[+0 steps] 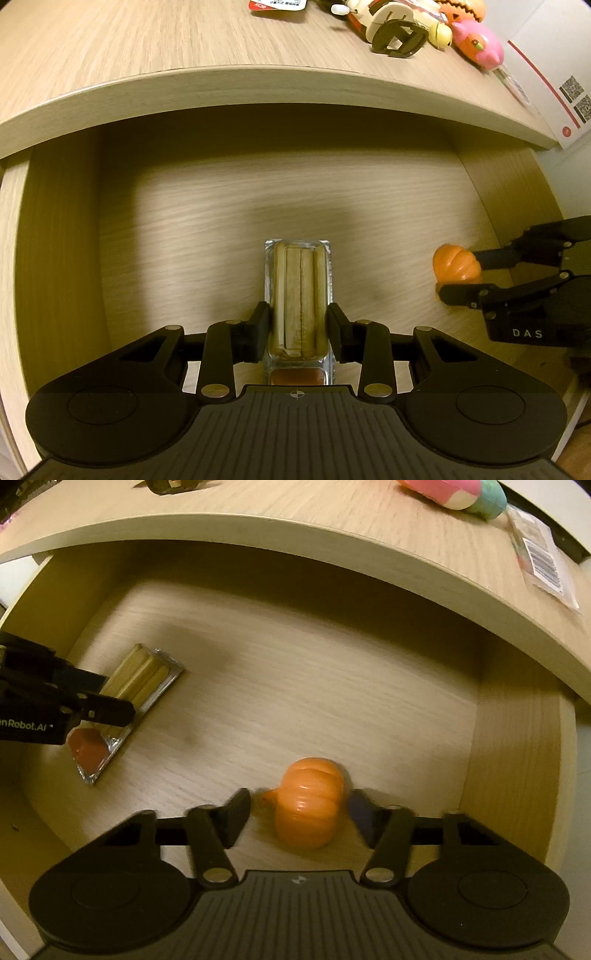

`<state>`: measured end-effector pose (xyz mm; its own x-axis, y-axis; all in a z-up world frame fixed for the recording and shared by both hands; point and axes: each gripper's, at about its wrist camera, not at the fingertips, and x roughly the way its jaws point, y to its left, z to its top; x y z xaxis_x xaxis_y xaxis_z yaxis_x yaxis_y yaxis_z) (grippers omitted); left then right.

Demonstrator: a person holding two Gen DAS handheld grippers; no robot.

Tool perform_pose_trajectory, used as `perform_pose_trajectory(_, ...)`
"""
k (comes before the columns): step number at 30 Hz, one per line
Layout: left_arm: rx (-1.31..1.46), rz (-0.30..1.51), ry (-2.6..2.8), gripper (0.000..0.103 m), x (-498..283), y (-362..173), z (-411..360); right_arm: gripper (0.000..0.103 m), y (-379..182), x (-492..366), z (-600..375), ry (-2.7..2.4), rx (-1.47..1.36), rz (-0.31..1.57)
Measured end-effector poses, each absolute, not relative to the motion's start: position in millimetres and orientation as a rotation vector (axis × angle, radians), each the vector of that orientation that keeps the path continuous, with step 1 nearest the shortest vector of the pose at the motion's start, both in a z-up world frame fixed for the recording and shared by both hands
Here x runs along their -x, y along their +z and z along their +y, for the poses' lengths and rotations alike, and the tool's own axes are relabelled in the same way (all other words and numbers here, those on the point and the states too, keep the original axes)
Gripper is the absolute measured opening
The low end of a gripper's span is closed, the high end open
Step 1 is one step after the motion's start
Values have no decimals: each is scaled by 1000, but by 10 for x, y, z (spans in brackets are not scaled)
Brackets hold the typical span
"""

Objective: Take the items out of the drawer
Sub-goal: 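Close the right tool on the orange pumpkin toy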

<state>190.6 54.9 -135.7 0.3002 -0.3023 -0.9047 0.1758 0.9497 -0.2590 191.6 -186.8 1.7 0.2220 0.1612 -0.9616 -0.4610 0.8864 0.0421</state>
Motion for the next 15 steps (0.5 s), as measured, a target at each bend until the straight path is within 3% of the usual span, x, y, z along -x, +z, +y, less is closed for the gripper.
perform_pose_trajectory(4, 119, 1226, -318, 37, -1899, -1335, 561, 38, 49, -1899, -1866, 453, 245, 1271)
perform_pose_trajectory(15, 19, 1244, -362, 35, -1870, -1276, 449, 38, 73, -1925, -1687, 476, 240, 1262)
